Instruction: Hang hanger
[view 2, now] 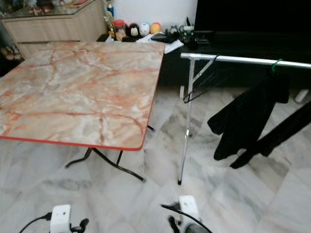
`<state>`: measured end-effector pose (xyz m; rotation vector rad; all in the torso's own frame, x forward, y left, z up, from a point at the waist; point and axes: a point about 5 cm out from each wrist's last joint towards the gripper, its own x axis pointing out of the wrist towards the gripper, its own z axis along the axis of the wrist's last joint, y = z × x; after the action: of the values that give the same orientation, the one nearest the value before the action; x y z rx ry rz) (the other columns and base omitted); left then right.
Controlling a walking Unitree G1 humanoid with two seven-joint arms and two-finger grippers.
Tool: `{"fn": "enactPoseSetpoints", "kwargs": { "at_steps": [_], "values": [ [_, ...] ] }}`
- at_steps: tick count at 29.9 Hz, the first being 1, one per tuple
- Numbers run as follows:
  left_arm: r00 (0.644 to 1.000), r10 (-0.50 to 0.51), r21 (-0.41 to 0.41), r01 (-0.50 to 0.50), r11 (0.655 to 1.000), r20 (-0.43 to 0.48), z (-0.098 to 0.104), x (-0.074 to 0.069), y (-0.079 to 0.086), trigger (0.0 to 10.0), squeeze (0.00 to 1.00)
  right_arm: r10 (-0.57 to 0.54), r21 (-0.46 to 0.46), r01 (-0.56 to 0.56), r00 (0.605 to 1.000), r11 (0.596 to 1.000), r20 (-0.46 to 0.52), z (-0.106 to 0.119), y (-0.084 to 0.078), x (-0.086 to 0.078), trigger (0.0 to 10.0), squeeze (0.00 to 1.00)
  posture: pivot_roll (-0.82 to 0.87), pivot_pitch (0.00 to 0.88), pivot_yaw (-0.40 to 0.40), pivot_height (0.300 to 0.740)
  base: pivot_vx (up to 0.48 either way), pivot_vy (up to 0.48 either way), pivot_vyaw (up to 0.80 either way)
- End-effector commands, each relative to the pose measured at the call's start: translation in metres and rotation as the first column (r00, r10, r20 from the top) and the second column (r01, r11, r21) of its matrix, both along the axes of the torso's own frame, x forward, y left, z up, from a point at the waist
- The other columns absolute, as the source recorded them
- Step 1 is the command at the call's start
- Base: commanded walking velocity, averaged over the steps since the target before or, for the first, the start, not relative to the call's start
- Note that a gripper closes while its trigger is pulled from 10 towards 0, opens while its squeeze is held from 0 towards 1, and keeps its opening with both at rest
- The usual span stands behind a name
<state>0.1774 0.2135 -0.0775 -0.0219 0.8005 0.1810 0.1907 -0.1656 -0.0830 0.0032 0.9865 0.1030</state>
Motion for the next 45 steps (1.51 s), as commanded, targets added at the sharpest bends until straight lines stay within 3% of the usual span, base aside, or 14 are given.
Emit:
{"fn": "enactPoseSetpoints", "kwargs": {
  "at_steps": [1, 8, 23, 40, 45],
  "values": [
    [1.0, 0.007, 0.009, -0.007, 1.0, -0.019, -0.001, -0.004, 0.005, 10.0, 0.0, 0.013, 0.026, -0.013, 1.0, 1.0, 0.016, 0.002, 0.013, 0.005, 10.0, 0.0, -0.05, 0.0, 0.038, 0.732, 0.0, -0.36, 0.0],
    [1.0, 0.014, 0.004, -0.014, 1.0, -0.02, -0.002, -0.004, 0.003, 10.0, 0.0, 0.026, 0.023, -0.026, 1.0, 0.999, 0.011, 0.001, 0.019, 0.004, 10.0, 0.0, -0.05, 0.0, 0.033, 0.732, 0.0, -0.36, 0.0],
    [1.0, 0.014, -0.007, -0.015, 1.0, -0.013, 0.0, 0.001, 0.001, 10.0, 0.0, 0.023, 0.014, -0.023, 1.0, 1.0, 0.012, 0.003, 0.013, 0.007, 10.0, 0.0, -0.07, 0.0, 0.034, 0.732, 0.0, -0.359, 0.0],
    [1.0, 0.023, -0.02, -0.023, 1.0, -0.011, 0.0, 0.003, -0.001, 10.0, 0.0, 0.033, 0.012, -0.033, 0.999, 0.999, 0.007, 0.003, 0.013, 0.008, 10.0, 0.0, -0.07, 0.0, 0.03, 0.732, 0.0, -0.062, -0.72],
    [0.999, 0.016, -0.017, -0.015, 1.0, 0.037, 0.006, 0.014, -0.001, 10.0, 0.0, 0.042, 0.014, -0.042, 0.999, 0.999, 0.005, 0.002, 0.013, 0.006, 10.0, 0.0, -0.07, 0.0, 0.03, 0.732, 0.0, 0.0, -0.71]
  ]
}}
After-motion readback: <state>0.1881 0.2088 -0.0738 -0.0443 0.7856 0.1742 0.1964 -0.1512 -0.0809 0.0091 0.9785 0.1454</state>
